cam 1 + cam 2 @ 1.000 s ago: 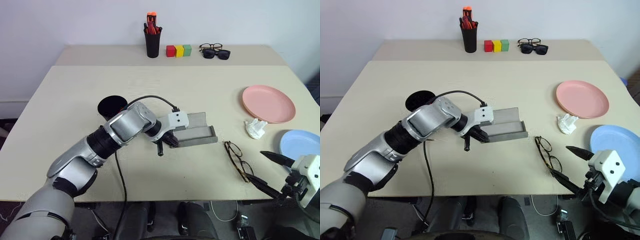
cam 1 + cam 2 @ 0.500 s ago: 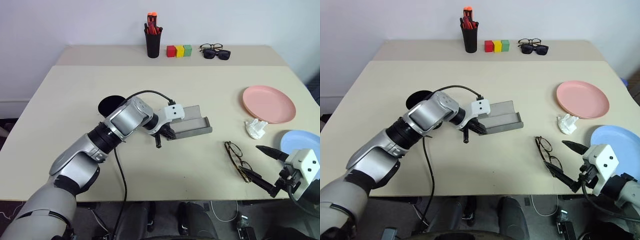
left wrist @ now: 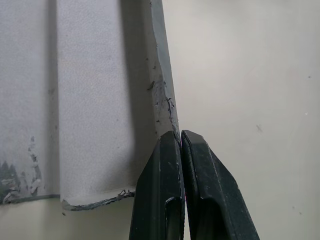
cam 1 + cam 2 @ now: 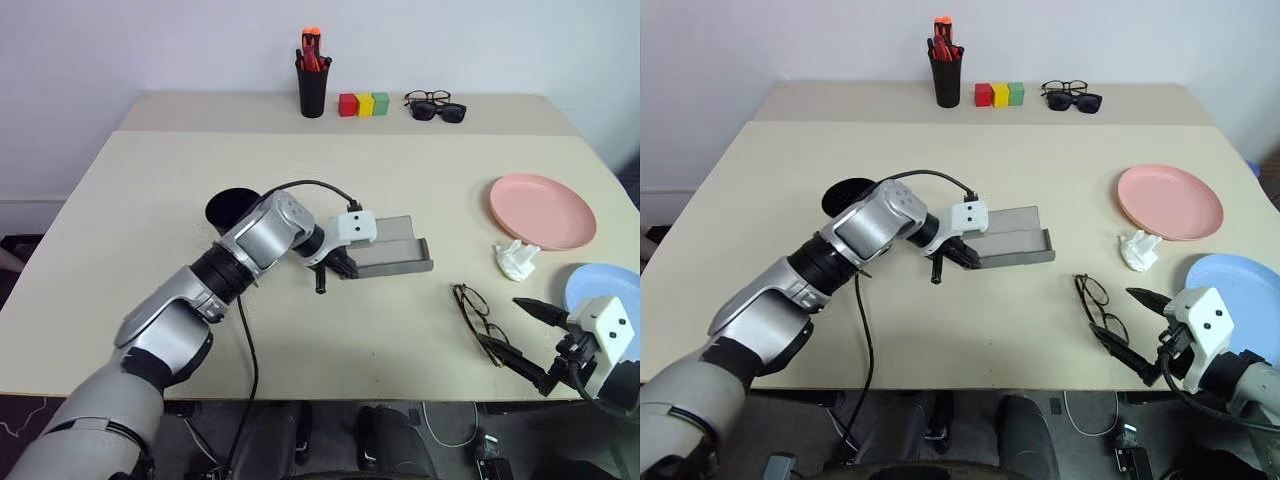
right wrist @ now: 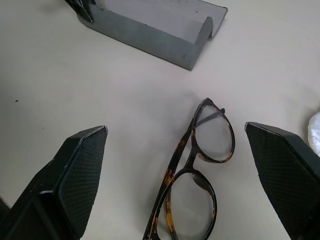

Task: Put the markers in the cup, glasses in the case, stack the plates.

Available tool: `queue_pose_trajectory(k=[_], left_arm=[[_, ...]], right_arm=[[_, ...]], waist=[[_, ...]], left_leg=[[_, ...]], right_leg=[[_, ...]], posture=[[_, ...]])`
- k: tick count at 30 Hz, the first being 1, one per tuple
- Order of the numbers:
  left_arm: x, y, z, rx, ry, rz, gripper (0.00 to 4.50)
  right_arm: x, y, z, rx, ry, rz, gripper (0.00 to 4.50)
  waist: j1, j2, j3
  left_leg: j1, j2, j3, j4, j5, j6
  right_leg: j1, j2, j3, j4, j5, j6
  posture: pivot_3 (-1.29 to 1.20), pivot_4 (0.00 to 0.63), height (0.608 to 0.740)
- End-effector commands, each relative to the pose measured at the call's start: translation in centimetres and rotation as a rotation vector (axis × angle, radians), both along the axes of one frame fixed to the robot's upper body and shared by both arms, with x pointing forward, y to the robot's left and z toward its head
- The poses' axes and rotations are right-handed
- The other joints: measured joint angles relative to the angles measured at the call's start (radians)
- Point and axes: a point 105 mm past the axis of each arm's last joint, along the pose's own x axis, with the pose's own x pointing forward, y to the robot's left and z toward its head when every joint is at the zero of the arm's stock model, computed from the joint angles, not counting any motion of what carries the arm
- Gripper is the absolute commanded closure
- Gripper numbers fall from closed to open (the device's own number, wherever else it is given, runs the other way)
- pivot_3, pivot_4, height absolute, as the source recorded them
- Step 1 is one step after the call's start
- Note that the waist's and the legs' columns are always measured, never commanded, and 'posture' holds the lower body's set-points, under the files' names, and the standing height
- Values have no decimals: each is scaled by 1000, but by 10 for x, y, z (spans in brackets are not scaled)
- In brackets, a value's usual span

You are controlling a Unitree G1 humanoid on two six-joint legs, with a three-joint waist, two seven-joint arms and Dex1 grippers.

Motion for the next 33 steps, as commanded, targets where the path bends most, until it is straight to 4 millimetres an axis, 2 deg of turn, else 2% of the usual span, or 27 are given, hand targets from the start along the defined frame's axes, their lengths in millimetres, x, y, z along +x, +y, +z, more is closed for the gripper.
queue_pose_trajectory(k=[1,10,20,23,29,33], left_arm=[[-5,-8,0,0,3,-32,4443],[-14,-17,11,-42,28,-59,4443],[-14,-17,11,-46,41,-41,4443],[-15,-16,10,-45,48,-41,3610],[-13,-20,15,-68,-25,-68,565],[-10,-20,36,-132,-175,-110,565]], right_arm=[[0,4,7,-9,-30,7,0],[3,5,6,-7,-33,9,0],[5,6,6,-7,-34,16,0],[5,7,6,-5,-30,15,0],[8,7,5,15,-17,-12,0],[14,1,6,62,9,-98,0]], waist=[[0,0,0],[-2,-1,1],[-3,-1,1],[-3,-1,1],[-3,-1,1],[-4,-1,1]], left_leg=[[0,0,0,0,0,0],[-4,0,0,1,0,4],[-5,0,0,1,0,5],[-5,0,0,1,0,5],[-5,0,0,2,0,5],[-5,0,0,2,0,5]], right_leg=[[0,0,0,0,0,0],[-4,0,-1,0,0,0],[-4,0,-1,1,0,0],[-4,0,-1,1,0,1],[-4,0,-1,1,0,1],[-4,0,-1,1,0,0]], posture=[[0,150,740],[0,150,740],[0,150,740],[0,150,740],[0,150,740],[0,150,740]])
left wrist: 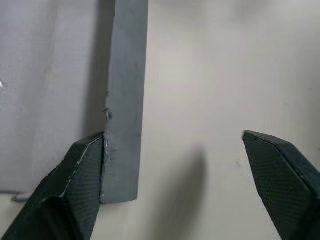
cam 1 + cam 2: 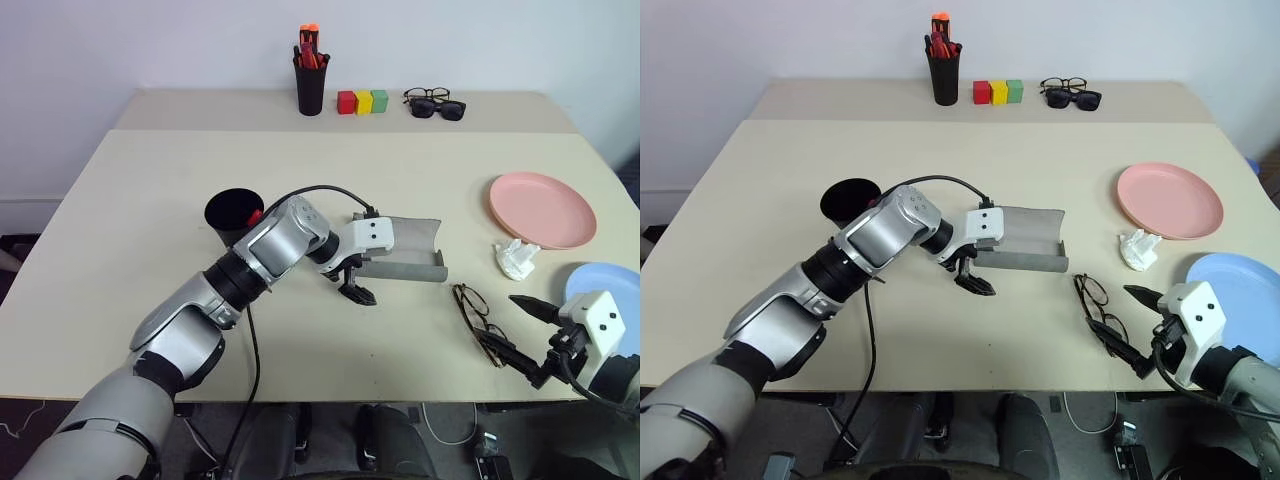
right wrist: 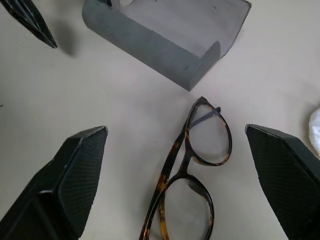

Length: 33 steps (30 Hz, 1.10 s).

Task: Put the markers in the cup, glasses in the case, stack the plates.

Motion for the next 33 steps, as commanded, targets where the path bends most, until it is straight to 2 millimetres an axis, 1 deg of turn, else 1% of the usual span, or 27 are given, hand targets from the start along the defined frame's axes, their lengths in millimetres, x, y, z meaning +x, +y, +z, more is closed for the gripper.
queue_pose_trajectory(k=[1,3,5,7,9,10,11,12,14,15,18,21,26,29,33], left_arm=[[4,-2,35,-107,-175,-40,565],[4,-3,47,-179,-231,-56,565],[3,-7,68,-337,-311,-62,565],[7,-11,97,-550,-458,-48,565],[11,-9,122,-692,-557,-19,565],[12,-6,130,-722,-550,-10,565],[12,-4,134,-725,-527,-10,565],[12,-3,137,-717,-500,-15,565],[-4,4,139,-731,-318,-125,565],[-10,8,142,-742,-279,-167,565],[-18,19,140,-696,-287,-219,565],[-28,33,132,-644,-251,-251,565],[-44,45,127,-703,-250,-266,565],[-46,53,118,-618,-199,-232,565],[-48,65,113,-550,-221,-215,565]], right_arm=[[4,0,10,40,-15,-54,0],[6,-2,10,60,-5,-82,0],[6,-3,8,68,18,-113,0],[6,-4,4,70,41,-127,0],[4,-4,1,75,68,-135,0],[3,-5,-1,72,81,-140,0],[2,-6,-2,72,89,-142,0],[1,-7,-3,73,95,-144,0],[1,-12,-7,57,113,-153,0],[1,-14,-9,56,118,-155,0],[5,-19,-12,52,128,-172,0],[11,-22,-15,51,128,-174,0],[23,-24,-19,46,122,-167,0],[25,-25,-24,44,133,-157,0],[26,-27,-27,46,145,-148,0]], waist=[[0,0,0],[0,0,0],[2,1,0],[3,1,0],[4,0,0],[3,0,0],[2,0,0],[1,0,0],[-3,1,0],[-4,1,-1],[-2,1,-1],[-2,2,-1],[2,2,-1],[1,2,-1],[-1,2,-1]], left_leg=[[0,0,0,0,0,0],[0,0,0,0,0,0],[0,0,0,0,0,0],[0,0,0,0,0,0],[-1,0,0,1,0,0],[-1,0,0,1,0,0],[-1,0,1,2,0,1],[-1,0,1,2,-1,1],[0,1,1,3,-1,1],[0,1,2,3,-1,1],[0,1,2,4,-1,1],[0,1,2,4,0,1],[0,1,2,4,-1,1],[0,1,2,5,-1,1],[0,1,2,5,-1,1]], right_leg=[[0,0,0,0,0,0],[0,0,0,0,0,0],[0,0,0,0,0,0],[0,0,0,0,0,0],[0,0,0,0,0,0],[0,0,0,0,1,2],[0,0,0,0,2,2],[1,0,0,0,2,3],[1,0,0,1,2,4],[1,0,0,1,2,4],[1,1,0,1,2,3],[1,1,0,1,2,3],[1,0,0,1,2,3],[1,0,0,1,2,3],[1,1,0,2,2,3]], posture=[[0,150,740],[0,150,740],[0,150,740],[0,150,740],[0,150,740],[0,150,740],[0,150,740],[0,150,740],[0,150,740],[0,150,740],[0,150,740],[0,150,740],[0,150,740],[0,150,740],[0,150,740]])
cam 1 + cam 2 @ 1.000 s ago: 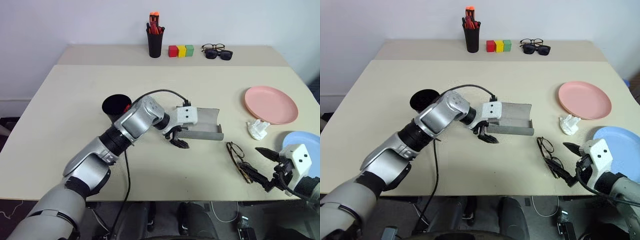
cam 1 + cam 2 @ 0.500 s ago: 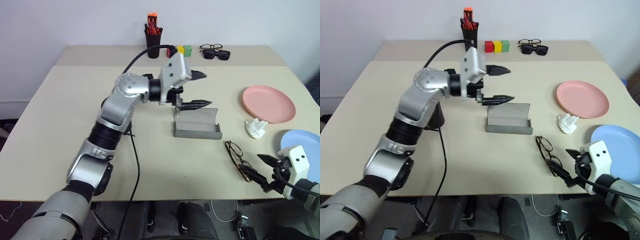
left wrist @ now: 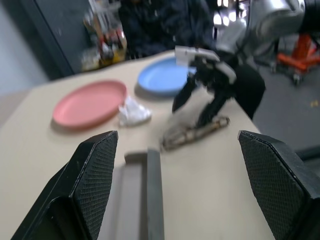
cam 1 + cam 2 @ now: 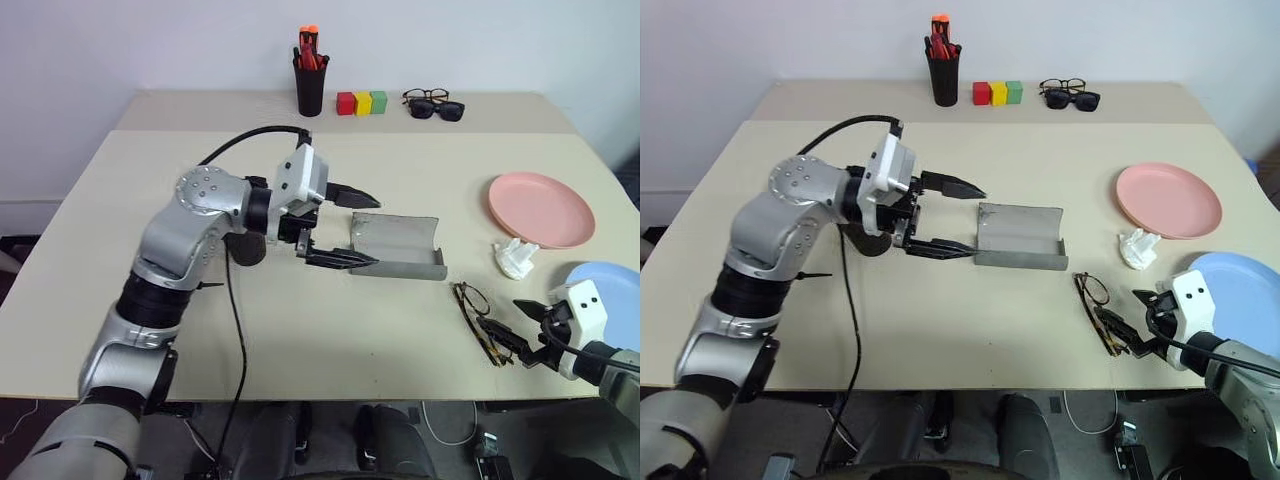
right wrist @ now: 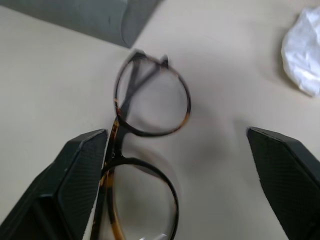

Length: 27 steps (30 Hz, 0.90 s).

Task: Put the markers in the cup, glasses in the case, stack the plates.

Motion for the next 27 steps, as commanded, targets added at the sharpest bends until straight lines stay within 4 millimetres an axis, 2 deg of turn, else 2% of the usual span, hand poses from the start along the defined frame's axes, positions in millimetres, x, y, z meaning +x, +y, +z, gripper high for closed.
queue_pose_trajectory(k=[1,5,9,18,27], left_arm=[[-9,6,6,12,-40,-7,565],[-21,29,2,93,-13,32,565],[-28,38,-2,117,29,71,565],[-41,52,-35,159,86,162,565],[-45,56,-42,155,90,190,565]], right_arm=[[2,-2,3,-18,-7,15,0],[2,-3,0,-17,8,22,0],[3,-4,1,-4,13,19,0],[-2,7,1,44,65,76,0],[2,9,3,40,66,93,0]], waist=[[0,0,0],[-1,0,0],[1,0,0],[0,1,0],[-1,1,0]], left_leg=[[0,0,0,0,0,0],[0,0,0,0,-1,-2],[0,0,0,0,-1,-3],[0,0,0,-2,-2,-3],[0,0,0,-2,-2,-3]], right_leg=[[0,0,0,0,0,0],[0,0,0,0,0,0],[0,0,0,0,0,0],[0,0,0,-1,0,0],[-1,0,1,-3,0,0]], posture=[[0,150,740],[0,150,740],[0,150,740],[0,150,740],[0,150,740]])
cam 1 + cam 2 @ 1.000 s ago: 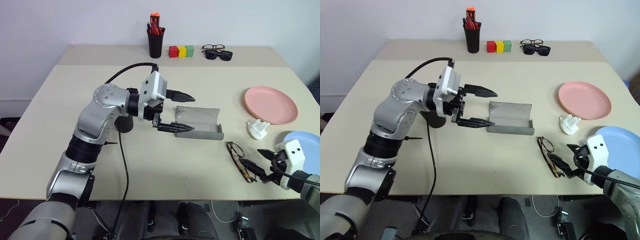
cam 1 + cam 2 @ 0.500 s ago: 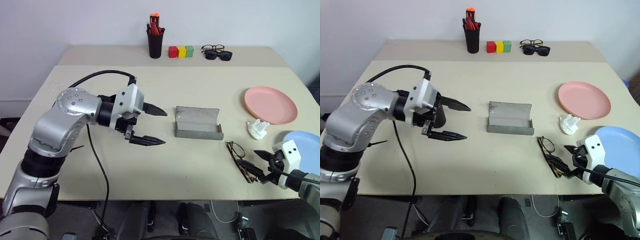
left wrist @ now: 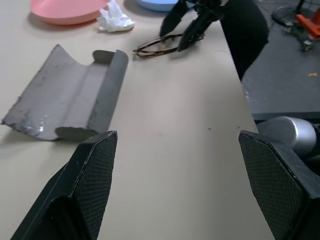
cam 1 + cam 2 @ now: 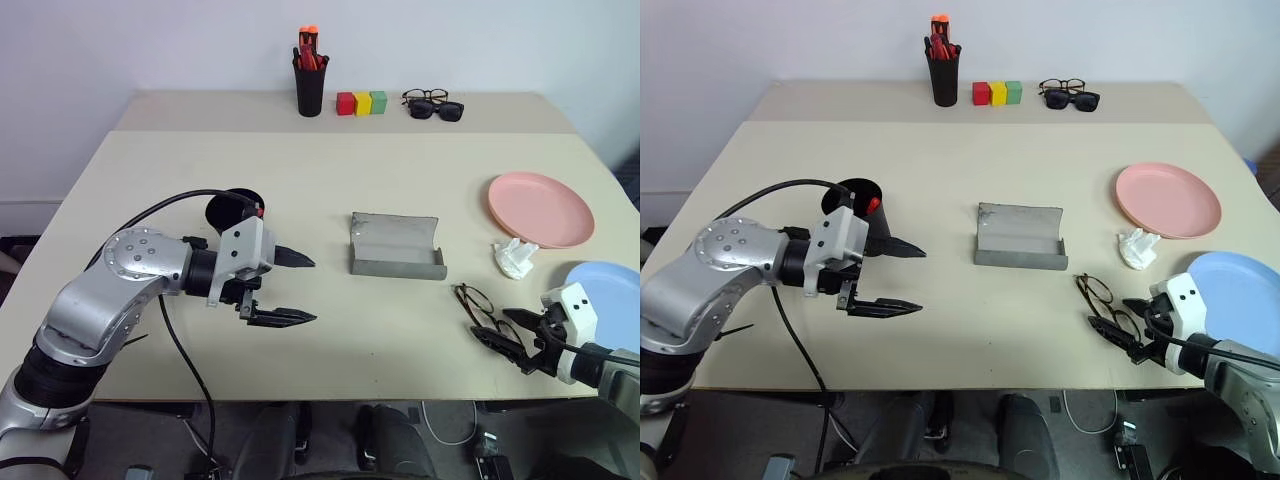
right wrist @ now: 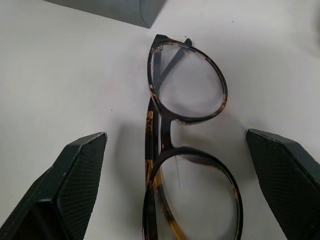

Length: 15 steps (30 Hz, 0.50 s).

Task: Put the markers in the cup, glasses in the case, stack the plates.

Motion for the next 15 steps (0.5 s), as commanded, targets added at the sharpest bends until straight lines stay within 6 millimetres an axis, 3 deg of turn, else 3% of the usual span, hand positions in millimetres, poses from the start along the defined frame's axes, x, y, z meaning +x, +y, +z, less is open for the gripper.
queue_pose_trajectory(k=[1,15], left_arm=[[-6,-1,7,1,-59,-25,565],[-13,0,3,16,-72,-39,565]], right_arm=[[6,4,9,-20,-30,34,0],[11,4,12,-36,-15,56,0]], waist=[[0,0,0],[1,0,0]], left_leg=[[0,0,0,0,0,0],[0,0,1,-3,0,0]], right_leg=[[-1,0,0,0,0,0],[-1,0,0,-2,0,0]], posture=[[0,150,740],[0,150,740]])
